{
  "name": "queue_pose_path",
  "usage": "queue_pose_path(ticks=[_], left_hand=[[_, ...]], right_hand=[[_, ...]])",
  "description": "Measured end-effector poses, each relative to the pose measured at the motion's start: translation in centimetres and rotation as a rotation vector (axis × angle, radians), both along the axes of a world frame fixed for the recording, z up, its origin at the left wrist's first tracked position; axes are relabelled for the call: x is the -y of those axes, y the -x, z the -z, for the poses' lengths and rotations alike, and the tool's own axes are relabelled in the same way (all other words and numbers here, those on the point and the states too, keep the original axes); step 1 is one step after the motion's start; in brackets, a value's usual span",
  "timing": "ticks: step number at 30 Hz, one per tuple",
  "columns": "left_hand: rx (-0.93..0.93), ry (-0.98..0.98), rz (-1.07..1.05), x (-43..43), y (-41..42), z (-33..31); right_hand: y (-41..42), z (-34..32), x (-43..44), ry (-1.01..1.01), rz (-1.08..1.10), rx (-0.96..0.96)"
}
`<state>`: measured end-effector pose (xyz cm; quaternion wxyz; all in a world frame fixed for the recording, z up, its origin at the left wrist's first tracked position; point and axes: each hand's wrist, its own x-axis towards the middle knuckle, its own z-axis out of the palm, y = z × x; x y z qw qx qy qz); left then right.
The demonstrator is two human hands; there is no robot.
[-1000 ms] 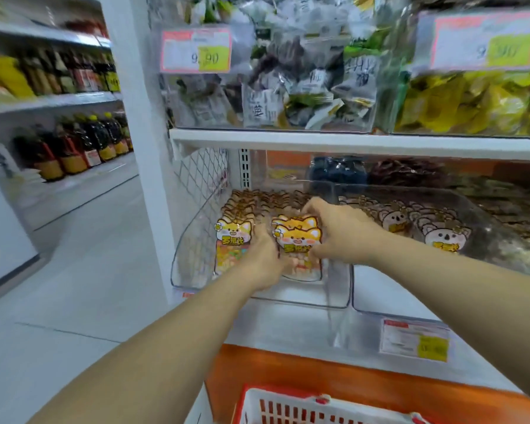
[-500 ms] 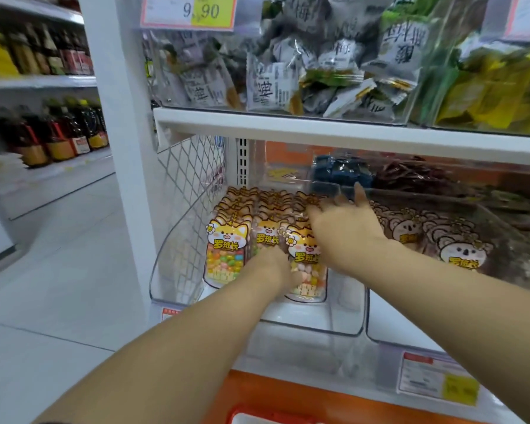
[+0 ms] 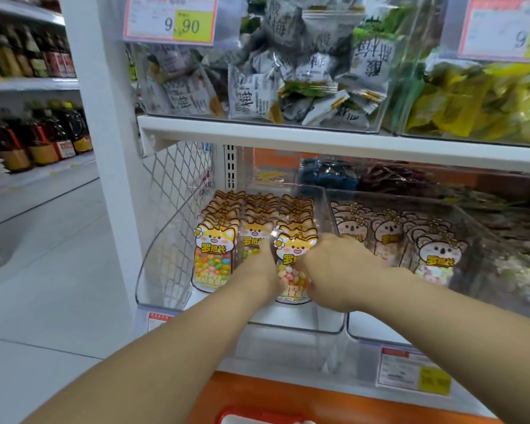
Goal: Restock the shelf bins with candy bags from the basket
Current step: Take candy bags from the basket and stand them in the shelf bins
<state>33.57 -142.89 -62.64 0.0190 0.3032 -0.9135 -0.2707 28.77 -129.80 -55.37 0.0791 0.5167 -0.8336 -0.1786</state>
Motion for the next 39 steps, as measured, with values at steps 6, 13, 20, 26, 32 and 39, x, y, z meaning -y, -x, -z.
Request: queue_pose_path(ticks=[6, 13, 20, 26, 32, 39], left_hand=[[0.02, -0.146, 0.065, 0.1, -1.2, -0.4], [0.069, -0.118, 0.133, 1.6, -0.4, 0.0], [0.039, -0.028, -0.009, 0.8, 0.5, 0.3], [0.113, -0.046, -0.012, -0.4, -1.2, -1.7], [0.151, 0.062, 0.001, -2.1, -3.3, -4.3], [-0.359, 0.004, 0.058, -8.9, -10.2, -5.5]], right_hand=[[0.4, 0.4, 0.1, 0.017, -0.04, 0.008], [0.3, 0.6, 0.4, 0.019, -0.027, -0.023], [0.3, 0.7, 0.3, 0.027, -0.014, -0.01], [-0.6, 0.5, -0.5, 0.153, -0.003, 0.033], [-2.6, 0.3, -4.1, 0.294, -0.073, 0.111], [-6.4, -0.9, -10.7, 0.479, -0.07, 0.291]])
